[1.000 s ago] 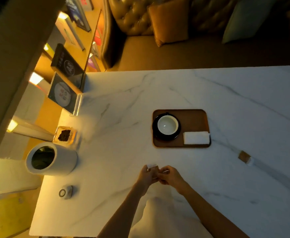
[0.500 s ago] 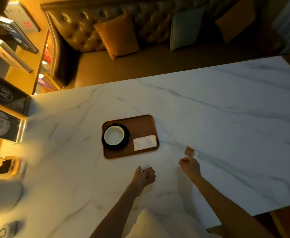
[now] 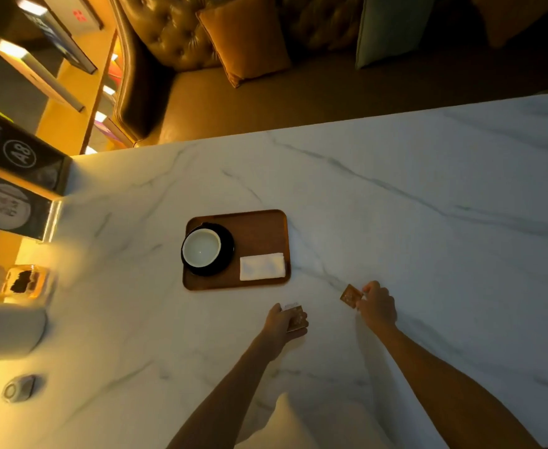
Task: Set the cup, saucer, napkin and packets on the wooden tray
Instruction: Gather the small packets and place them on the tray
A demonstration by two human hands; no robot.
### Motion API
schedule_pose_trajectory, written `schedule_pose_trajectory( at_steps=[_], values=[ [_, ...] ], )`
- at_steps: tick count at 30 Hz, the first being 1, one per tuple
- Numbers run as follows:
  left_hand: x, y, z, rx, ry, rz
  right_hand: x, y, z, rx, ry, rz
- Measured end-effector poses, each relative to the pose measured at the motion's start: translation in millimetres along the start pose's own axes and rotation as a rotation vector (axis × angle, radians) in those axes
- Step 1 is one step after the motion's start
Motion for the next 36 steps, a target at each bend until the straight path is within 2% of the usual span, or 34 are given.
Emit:
schedule_pose_trajectory(
  at_steps=[4, 6, 9, 11, 14, 17, 22, 26, 33, 36],
  values=[
    [-3.3, 1.6, -1.0, -0.024, -0.02, 0.021, -5.5, 5.7, 6.9, 0.005, 0.024, -0.095],
    [-1.3, 2.8, 0.3, -0.034, -0.025, 0.021, -4.6, 9.7, 8.0, -0.069, 0.023, -0.173],
    [7.0, 6.3, 6.3, -0.033, -0.009, -0.002, 3.3, 10.6, 4.2, -0.364, 0.017, -0.235],
    [13.4, 7.0, 11.0, -0.013, -0.001, -0.017, 16.1, 12.6, -6.1, -0.593, 0.015, -0.377],
    [26.4, 7.1, 17.9, 0.022, 0.005, -0.062, 41.6, 4.8, -38.5, -0.678, -0.141, -0.583],
    [44.6, 5.2, 29.9, 0.027, 0.051, -0.11, 74.3, -11.6, -79.3, -0.531, -0.379, -0.665],
    [89.1, 8.2, 52.9, -0.043, 0.172, -0.258, 127.7, -31.9, -132.3, -0.215, -0.649, -0.592],
    [128.3, 4.7, 72.4, -0.077, 0.387, -0.328, 162.0, -40.7, -151.4, -0.085, -0.797, -0.46],
    [173.0, -11.0, 85.4, -0.041, 0.595, -0.316, 216.8, -69.8, -162.1, -0.217, -1.041, -0.279],
    [179.1, -14.4, 88.7, -0.01, 0.622, -0.276, 231.8, -76.1, -153.7, -0.292, -1.083, -0.289]
  ],
)
Point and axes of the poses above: each hand's wrist, its own x-axis away from the middle knuckle, its own y-axis out of the palm, z = x × y, the point moved 8 cm from there along -x, towards the middle knuckle, and after that the axes turned 7 degrees about y, right-handed, at the moved point
